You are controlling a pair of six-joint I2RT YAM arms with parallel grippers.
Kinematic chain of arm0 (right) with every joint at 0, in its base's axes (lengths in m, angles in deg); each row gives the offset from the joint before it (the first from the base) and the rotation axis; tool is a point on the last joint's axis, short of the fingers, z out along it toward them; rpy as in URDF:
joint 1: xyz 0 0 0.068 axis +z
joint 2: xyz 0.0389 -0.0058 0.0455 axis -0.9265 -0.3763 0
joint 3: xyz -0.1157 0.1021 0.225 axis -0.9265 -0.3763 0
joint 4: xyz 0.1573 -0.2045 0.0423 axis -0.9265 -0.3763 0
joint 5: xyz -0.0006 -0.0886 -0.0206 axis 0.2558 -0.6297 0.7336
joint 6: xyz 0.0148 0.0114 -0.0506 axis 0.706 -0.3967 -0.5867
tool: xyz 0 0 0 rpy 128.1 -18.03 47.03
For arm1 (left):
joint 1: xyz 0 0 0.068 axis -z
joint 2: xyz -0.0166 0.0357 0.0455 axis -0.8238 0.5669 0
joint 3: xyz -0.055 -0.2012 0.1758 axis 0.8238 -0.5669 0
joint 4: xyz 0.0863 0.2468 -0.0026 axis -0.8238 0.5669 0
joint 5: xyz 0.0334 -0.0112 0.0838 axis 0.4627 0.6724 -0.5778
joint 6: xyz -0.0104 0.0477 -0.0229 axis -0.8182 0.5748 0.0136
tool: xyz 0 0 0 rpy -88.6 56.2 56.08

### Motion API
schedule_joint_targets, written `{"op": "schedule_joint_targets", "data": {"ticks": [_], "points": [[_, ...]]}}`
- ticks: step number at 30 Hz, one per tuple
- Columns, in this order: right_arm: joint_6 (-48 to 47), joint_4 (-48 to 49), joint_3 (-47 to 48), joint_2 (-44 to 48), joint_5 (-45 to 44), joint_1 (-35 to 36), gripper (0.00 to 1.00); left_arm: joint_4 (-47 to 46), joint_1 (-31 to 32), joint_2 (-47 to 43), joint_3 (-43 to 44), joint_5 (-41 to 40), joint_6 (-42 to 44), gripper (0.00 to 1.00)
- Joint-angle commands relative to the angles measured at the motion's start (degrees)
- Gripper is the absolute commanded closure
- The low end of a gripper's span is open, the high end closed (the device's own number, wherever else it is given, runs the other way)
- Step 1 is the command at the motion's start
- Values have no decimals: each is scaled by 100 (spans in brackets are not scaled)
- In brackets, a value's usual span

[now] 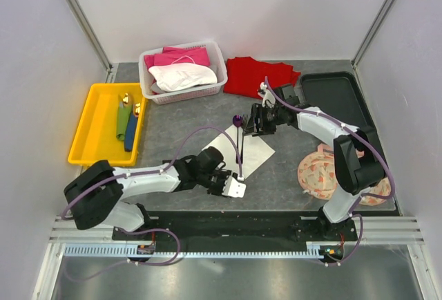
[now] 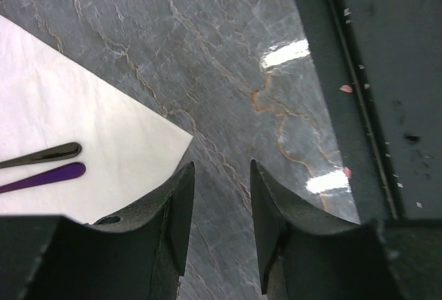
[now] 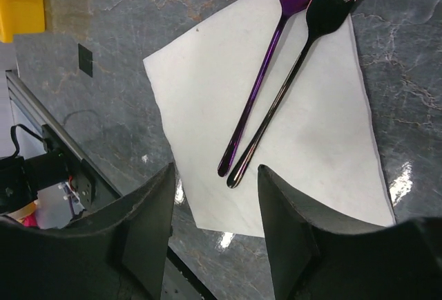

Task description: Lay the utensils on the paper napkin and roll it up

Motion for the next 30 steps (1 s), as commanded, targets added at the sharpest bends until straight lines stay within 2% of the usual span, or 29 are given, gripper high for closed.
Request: {"op": "schedule_joint_targets", "data": {"ticks": [1,15,19,24,30], "points": [[-95,259,-65,-71,355,-41,41,-912,46,393,182,-272,430,55],[-16,259,-65,-211,521,-146,41,-1264,46,1176,384,-457,912,63],[-7,259,-65,-264,574,-225,40,-1054,55,1221,446,-212,1019,68],[-7,259,-74,-317,688,-278,40,-677,55,1168,534,-35,1054,68],[-7,259,-83,-317,750,-287,39,-412,55,1063,560,70,1124,64]]}}
